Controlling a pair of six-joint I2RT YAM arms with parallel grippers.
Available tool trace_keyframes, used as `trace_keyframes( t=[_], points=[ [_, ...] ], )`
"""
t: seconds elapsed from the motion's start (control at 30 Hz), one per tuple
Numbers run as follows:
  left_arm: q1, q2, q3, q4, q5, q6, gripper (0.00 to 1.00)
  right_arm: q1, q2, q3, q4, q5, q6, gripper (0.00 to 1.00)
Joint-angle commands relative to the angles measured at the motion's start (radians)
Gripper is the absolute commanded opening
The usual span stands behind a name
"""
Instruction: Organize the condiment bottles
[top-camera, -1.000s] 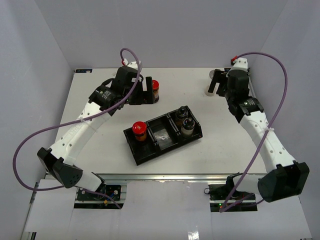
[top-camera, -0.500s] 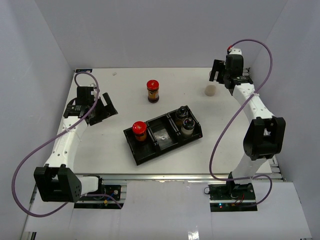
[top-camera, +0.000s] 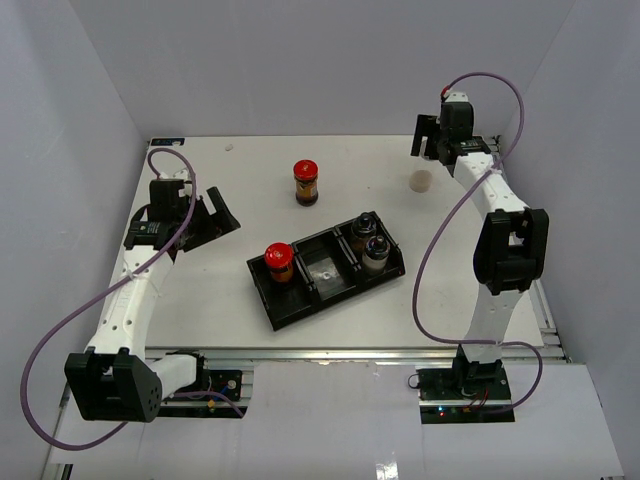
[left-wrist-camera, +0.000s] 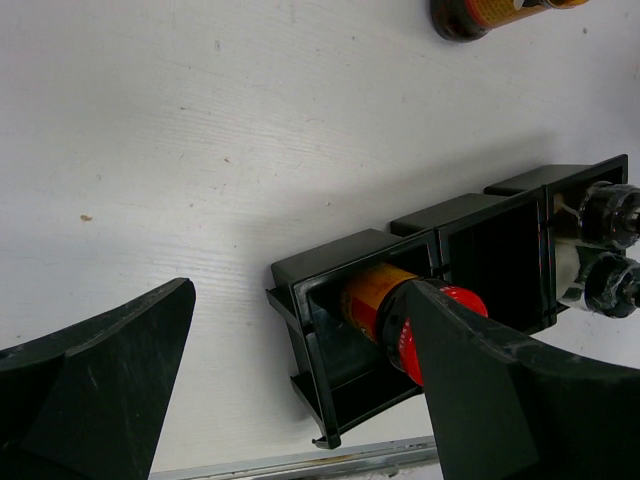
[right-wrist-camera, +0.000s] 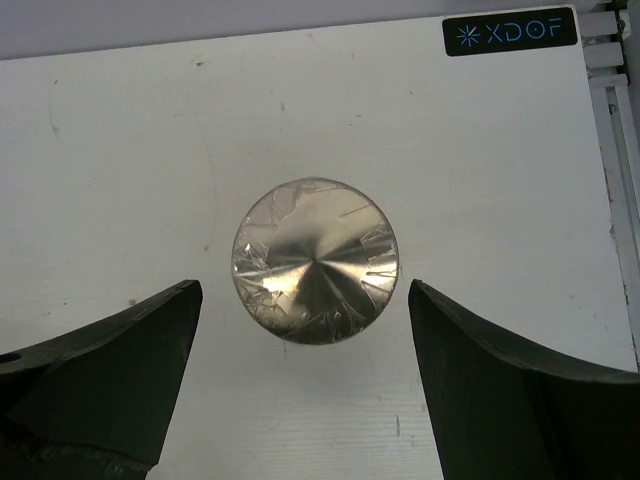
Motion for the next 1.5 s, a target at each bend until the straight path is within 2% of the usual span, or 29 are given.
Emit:
trace_keyframes(
  t=[0.0,0.37,0.6,0.63,0.73,0.97,1.13,1.27,1.47],
  points=[
    [0.003,-0.015,0.0,0.043,0.047,0.005,0.98,-0.003,0.051,0.091,0.009,0.024,-0.035,0.9],
    [0.003,-0.025,-0.028,0.062,0.05,0.004,0.98,-0.003,0.135,0.147,-0.015,0.031,-0.042,0.91],
    [0.003,-0.03,-0.044,0.065,0.044,0.003,0.98,-0.003,0.156,0.157,-0.012,0.026,-0.055,0.98],
    [0.003,-0.031,-0.044,0.065,0.043,0.003,0.98,-0.003,0.157,0.158,-0.009,0.029,-0.058,0.93],
    [0.003,-0.034,-0.041,0.061,0.04,0.002,0.98,-0.003,0.153,0.156,0.007,0.033,-0.09,0.7],
    [0.003,-0.039,-0.049,0.058,0.039,-0.006,0.98,-0.003,0.119,0.142,0.008,0.042,-0.145,0.35],
    [0.003,-0.028,-0.001,0.032,0.043,-0.01,0.98,0.022,-0.035,0.06,0.047,0.059,-0.174,0.1],
    [0.003,-0.016,0.086,-0.005,0.054,-0.024,0.98,0.064,-0.216,-0.01,0.054,0.084,-0.195,0.08],
    [0.003,-0.007,0.132,-0.016,0.067,-0.043,0.98,0.152,-0.485,-0.112,0.015,-0.073,-0.157,0.08]
  ],
)
